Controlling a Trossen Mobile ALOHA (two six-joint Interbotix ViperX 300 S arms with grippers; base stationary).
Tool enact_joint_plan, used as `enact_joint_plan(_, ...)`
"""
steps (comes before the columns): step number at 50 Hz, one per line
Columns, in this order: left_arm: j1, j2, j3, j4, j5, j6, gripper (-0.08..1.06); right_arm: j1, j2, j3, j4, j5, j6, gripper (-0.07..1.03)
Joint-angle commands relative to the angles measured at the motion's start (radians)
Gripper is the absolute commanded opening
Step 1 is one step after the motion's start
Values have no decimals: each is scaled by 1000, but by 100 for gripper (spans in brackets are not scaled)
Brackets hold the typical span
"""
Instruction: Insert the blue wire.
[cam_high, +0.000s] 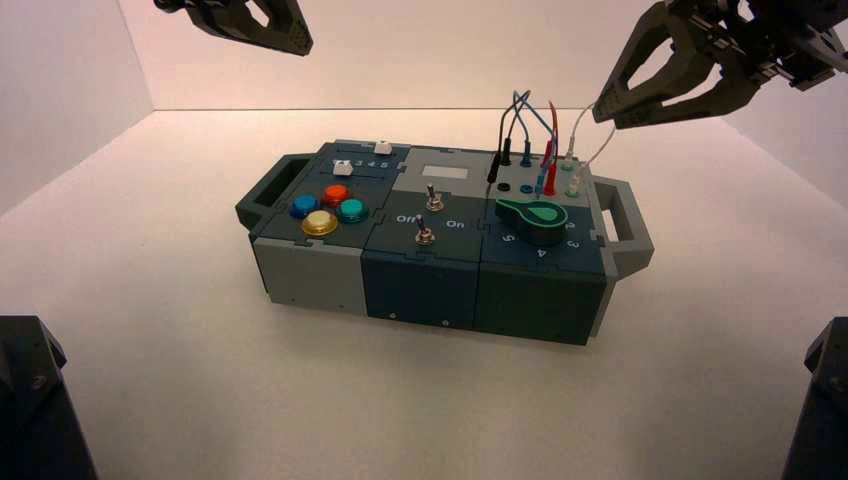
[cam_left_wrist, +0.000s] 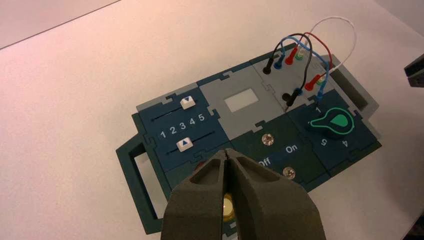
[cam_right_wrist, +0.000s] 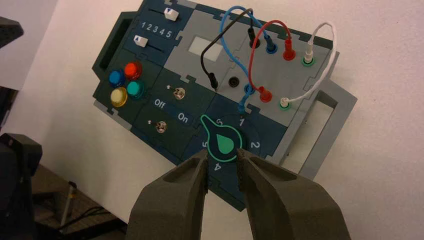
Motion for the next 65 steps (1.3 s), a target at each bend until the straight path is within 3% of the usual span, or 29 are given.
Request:
enact_joint_plan(1,-3,-6,-26,-2,-11,-2,-3,9,25,-12,6,-14,-3,32)
enact_joint_plan(22,-3,-6,-23,-2,-11,-2,-3,97,204,-60,6,-46,-8,33)
enact_joint_plan(40,-3,-12,-20,-2,-11,-2,-3,98,305,-77,2,-115,-9,37)
enact_joint_plan(65,-3,-15,-17,-2,-11,-2,-3,95,405,-101,-58,-207,-9,37)
